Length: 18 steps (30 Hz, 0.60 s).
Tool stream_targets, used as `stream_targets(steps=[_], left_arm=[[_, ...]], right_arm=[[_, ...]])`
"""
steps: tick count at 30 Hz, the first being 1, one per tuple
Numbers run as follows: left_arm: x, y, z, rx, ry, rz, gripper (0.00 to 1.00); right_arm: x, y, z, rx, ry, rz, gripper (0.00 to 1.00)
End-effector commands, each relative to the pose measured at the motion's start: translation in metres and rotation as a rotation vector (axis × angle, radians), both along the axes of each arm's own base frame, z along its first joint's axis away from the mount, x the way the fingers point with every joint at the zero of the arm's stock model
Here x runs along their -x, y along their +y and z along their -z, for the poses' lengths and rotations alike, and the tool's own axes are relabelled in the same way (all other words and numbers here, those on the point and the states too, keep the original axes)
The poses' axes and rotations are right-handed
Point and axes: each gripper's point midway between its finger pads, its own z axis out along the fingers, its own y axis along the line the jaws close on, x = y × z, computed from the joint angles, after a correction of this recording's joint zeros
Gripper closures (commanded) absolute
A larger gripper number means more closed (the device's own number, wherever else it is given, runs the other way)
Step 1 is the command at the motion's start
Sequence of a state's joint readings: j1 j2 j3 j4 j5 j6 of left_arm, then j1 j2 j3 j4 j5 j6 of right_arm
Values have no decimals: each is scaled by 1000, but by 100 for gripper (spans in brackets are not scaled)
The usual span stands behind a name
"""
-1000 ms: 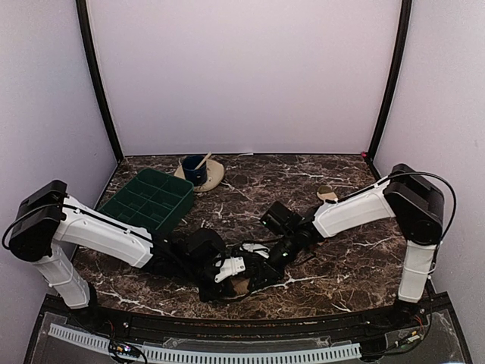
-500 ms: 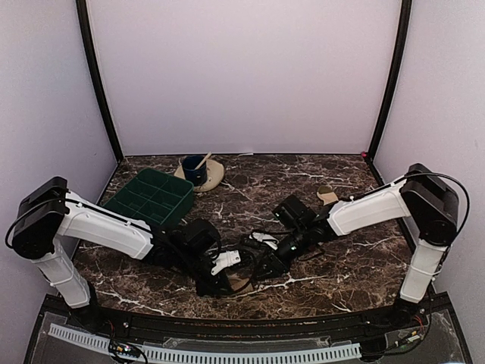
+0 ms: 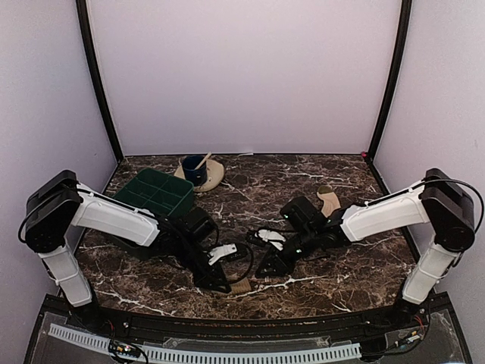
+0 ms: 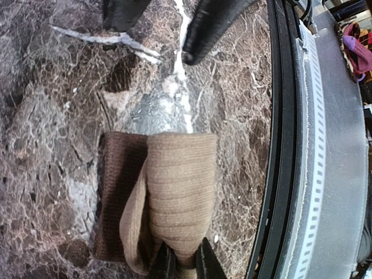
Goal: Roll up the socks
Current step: Roll the sock at the center of the board, then pass from the left arm to the right
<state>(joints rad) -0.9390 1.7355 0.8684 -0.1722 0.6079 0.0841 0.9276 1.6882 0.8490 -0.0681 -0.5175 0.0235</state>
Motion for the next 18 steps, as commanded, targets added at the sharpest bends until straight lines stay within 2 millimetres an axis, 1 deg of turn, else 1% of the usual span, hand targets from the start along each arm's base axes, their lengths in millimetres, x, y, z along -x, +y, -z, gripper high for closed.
stream_targets(steps=[1,5,6,11,18], left_arm=[[16,21,14,-84,151,-15,100],[19,20,14,-77,201,-17,100],[19,20,15,-79,211,-18,100],[23,19,15,-65,268,-16,100],[21,18,15,-50,318,-24,100]], right_arm=[[1,8,-10,-13,-137,1,67],[12,12,-9,20,-218,-32,67],[18,15,-9,24,-237,-51,67],[35,23,-10,44,-330,-107,67],[48,36,-9,73,-415,-166,66]])
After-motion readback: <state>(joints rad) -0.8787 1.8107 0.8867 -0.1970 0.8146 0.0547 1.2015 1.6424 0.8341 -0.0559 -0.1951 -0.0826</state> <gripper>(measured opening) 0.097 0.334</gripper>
